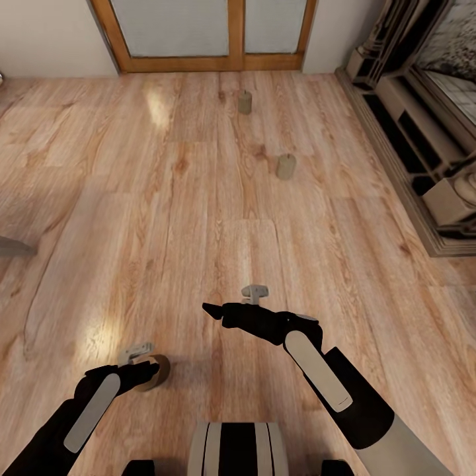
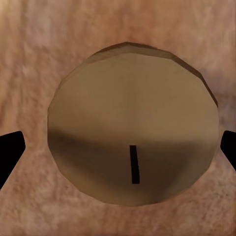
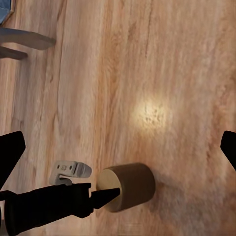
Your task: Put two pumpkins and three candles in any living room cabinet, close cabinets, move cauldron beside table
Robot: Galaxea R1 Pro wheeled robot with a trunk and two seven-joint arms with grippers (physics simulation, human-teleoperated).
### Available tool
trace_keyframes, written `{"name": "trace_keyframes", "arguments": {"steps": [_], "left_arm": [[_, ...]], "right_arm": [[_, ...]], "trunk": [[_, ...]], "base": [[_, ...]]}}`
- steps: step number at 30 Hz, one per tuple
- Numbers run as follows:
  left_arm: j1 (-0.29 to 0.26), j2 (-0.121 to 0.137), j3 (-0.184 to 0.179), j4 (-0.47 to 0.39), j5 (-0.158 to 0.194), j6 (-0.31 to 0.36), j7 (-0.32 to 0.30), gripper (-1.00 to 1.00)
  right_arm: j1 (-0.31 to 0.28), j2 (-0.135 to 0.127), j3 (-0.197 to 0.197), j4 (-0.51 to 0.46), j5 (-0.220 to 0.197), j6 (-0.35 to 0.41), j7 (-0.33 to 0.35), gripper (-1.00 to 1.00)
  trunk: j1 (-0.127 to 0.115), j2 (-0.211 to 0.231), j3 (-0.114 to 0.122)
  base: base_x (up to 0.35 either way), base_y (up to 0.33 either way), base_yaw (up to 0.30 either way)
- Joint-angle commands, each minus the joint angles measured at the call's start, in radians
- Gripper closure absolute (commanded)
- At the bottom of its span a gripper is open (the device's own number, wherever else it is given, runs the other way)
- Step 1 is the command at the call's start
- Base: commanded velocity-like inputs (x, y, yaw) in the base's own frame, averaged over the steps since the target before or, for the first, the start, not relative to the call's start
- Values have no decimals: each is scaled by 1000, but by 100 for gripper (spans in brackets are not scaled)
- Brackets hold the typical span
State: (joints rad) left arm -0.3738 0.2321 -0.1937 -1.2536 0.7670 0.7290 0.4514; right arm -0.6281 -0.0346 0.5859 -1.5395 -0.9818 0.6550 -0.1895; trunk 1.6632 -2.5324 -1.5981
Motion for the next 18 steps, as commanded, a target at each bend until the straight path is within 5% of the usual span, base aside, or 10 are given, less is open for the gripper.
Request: {"name": "trace_keyframes", "arguments": {"steps": [1,18], "left_arm": [[-1,1,-3,-1,10,0,10,-100],[-1,0,-5,-1,9,0,10,-100]], "right_arm": [[-1,-1,2,-2,-11,0,-10,-100],[-1,-1,2,-1,-11,0,-10,-100]], "trunk": [[0,-1,-5],[2,-1,-20]], "base": [[0,0,0],[0,0,0]]}}
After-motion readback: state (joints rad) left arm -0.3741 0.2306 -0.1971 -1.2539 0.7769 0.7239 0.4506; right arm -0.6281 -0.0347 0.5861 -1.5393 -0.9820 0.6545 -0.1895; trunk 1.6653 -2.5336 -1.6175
